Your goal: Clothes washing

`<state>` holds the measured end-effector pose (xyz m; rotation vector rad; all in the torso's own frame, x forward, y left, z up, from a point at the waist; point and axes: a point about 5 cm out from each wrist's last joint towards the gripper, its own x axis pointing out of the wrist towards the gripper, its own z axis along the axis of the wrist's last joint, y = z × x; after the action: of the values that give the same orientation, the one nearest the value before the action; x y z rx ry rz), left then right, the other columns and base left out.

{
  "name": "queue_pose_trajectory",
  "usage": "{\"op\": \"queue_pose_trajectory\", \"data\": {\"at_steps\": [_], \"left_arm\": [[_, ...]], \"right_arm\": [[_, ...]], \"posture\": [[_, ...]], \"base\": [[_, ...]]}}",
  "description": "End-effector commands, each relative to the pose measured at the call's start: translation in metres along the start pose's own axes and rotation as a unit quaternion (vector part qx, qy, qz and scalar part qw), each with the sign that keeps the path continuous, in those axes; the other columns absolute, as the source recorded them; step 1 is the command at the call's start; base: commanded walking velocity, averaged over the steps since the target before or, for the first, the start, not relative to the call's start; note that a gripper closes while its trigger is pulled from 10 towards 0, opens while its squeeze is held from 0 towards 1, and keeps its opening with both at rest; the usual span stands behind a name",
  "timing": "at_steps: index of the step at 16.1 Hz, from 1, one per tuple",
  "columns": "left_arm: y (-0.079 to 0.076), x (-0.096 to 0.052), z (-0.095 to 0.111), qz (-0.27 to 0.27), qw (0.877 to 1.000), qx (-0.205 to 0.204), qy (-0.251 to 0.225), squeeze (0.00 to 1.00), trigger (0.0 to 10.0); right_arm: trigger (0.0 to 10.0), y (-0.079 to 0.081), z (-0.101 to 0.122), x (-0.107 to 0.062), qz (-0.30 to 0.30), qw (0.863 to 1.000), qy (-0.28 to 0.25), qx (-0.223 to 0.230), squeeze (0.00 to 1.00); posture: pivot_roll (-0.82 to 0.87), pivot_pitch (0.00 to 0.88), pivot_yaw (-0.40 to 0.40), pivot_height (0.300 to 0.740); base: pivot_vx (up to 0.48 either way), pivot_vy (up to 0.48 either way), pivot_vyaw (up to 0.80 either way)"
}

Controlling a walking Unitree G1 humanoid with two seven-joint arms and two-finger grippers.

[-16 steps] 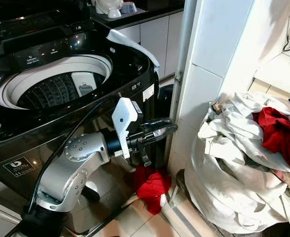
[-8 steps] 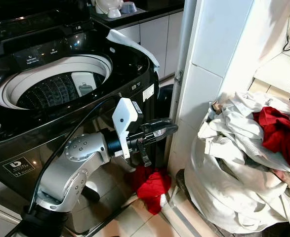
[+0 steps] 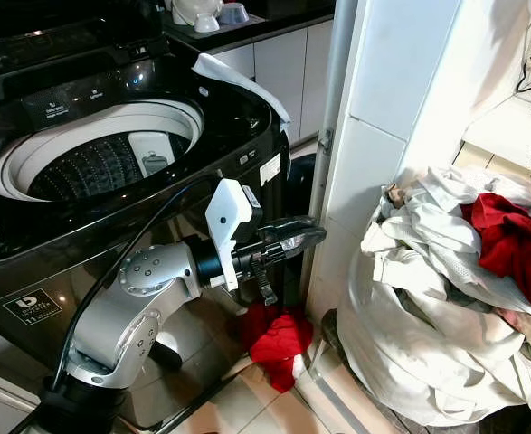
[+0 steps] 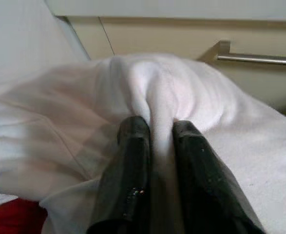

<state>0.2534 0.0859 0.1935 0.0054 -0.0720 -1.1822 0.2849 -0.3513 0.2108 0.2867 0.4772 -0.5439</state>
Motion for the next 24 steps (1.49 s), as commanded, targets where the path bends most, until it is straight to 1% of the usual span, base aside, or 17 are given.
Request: {"op": "queue_pose_trajectory", "data": {"at_steps": [1, 4, 6, 8, 10, 12, 14, 15, 16, 18, 19, 20, 21, 22, 23, 24], "left_arm": [[0.000, -0.001, 0.001, 0.001, 1.000, 0.004, 0.000, 0.00, 10.0], [-0.001, 0.000, 0.001, 0.001, 1.000, 0.004, -0.001, 0.00, 10.0], [0.000, 0.000, 0.002, 0.003, 1.000, 0.005, -0.002, 0.00, 10.0], [0.001, 0.000, 0.003, 0.007, 1.000, 0.007, -0.003, 0.00, 10.0], [0.003, -0.001, 0.003, 0.012, 1.000, 0.008, -0.005, 0.00, 10.0], [0.004, -0.001, 0.004, 0.013, 1.000, 0.009, -0.006, 0.00, 10.0], [0.005, 0.001, 0.005, 0.010, 1.000, 0.010, -0.009, 0.00, 10.0], [0.005, 0.002, 0.005, 0.008, 1.000, 0.010, -0.010, 0.00, 10.0], [0.006, 0.003, 0.007, 0.007, 1.000, 0.011, -0.014, 0.00, 10.0], [0.007, 0.003, 0.009, 0.010, 1.000, 0.016, -0.018, 0.00, 10.0], [0.019, 0.007, 0.025, 0.056, 0.996, 0.037, -0.060, 0.00, 10.0], [0.025, 0.008, 0.031, 0.079, 0.993, 0.041, -0.077, 0.00, 10.0], [0.032, 0.009, 0.039, 0.109, 0.988, 0.042, -0.100, 0.00, 10.0], [0.044, 0.012, 0.058, 0.146, 0.978, 0.049, -0.141, 0.00, 10.0], [0.048, 0.014, 0.066, 0.157, 0.974, 0.053, -0.154, 0.00, 10.0], [0.052, 0.017, 0.076, 0.166, 0.970, 0.056, -0.168, 0.00, 10.0]], "right_arm": [[0.0, 0.007, 0.005, -0.004, 0.010, 1.000, -0.008, 0.002, 0.00], [0.0, 0.008, 0.006, -0.007, 0.012, 1.000, -0.016, 0.004, 0.00], [0.0, 0.009, 0.016, -0.013, 0.010, 0.999, -0.040, -0.002, 0.00], [0.0, 0.012, 0.028, -0.025, 0.007, 0.998, -0.069, -0.010, 0.00], [0.0, 0.018, 0.050, -0.046, 0.011, 0.993, -0.118, -0.025, 0.00], [0.0, 0.025, 0.065, -0.061, 0.023, 0.987, -0.153, -0.042, 0.00], [0.0, 0.041, 0.093, -0.091, 0.070, 0.971, -0.216, -0.072, 0.00], [0.0, 0.051, 0.104, -0.104, 0.113, 0.962, -0.238, -0.066, 0.00], [0.0, 0.068, 0.119, -0.125, 0.182, 0.945, -0.266, -0.055, 0.00], [0.0, 0.077, 0.130, -0.139, 0.215, 0.930, -0.295, -0.050, 0.00], [0.0, 0.095, 0.144, -0.159, 0.311, 0.901, -0.303, -0.018, 0.00], [0.0, 0.102, 0.145, -0.164, 0.345, 0.891, -0.295, -0.017, 0.00], [0.0, 0.111, 0.146, -0.170, 0.386, 0.877, -0.285, -0.020, 0.00], [0.0, 0.134, 0.138, -0.179, 0.475, 0.845, -0.242, -0.048, 0.00], [0.0, 0.142, 0.132, -0.180, 0.498, 0.835, -0.223, -0.064, 0.00], [0.0, 0.155, 0.119, -0.177, 0.525, 0.825, -0.189, -0.091, 0.00]], "posture": [[-0.08, 0.000, 0.039, 0.740], [-0.08, 0.000, 0.040, 0.740], [-0.08, 0.000, 0.041, 0.740], [-0.08, 0.000, 0.038, 0.740], [-0.08, 0.000, 0.042, 0.740], [-0.09, 0.000, 0.047, 0.740], [-0.10, 0.000, 0.055, 0.740], [-0.10, 0.000, 0.055, 0.740], [-0.11, 0.000, 0.063, 0.740], [-0.11, 0.000, 0.062, 0.740], [-0.10, 0.000, 0.057, 0.740], [-0.10, 0.000, 0.057, 0.740], [-0.10, 0.000, 0.055, 0.740], [-0.10, 0.000, 0.051, 0.740], [-0.10, 0.000, 0.047, 0.740], [-0.09, 0.000, 0.042, 0.740]], "base": [[0.000, 0.000, 0.00], [0.000, 0.000, 0.00], [0.000, 0.000, 0.00], [0.000, 0.000, 0.00], [0.000, 0.000, 0.00], [0.000, 0.000, 0.00], [0.000, 0.000, 0.00], [0.000, 0.000, 0.00], [0.000, 0.000, 0.00], [0.000, 0.000, 0.00], [0.000, 0.000, 0.00], [0.000, 0.000, 0.00], [0.000, 0.000, 0.00], [0.000, 0.000, 0.00], [0.000, 0.000, 0.00], [0.000, 0.000, 0.00]]}}
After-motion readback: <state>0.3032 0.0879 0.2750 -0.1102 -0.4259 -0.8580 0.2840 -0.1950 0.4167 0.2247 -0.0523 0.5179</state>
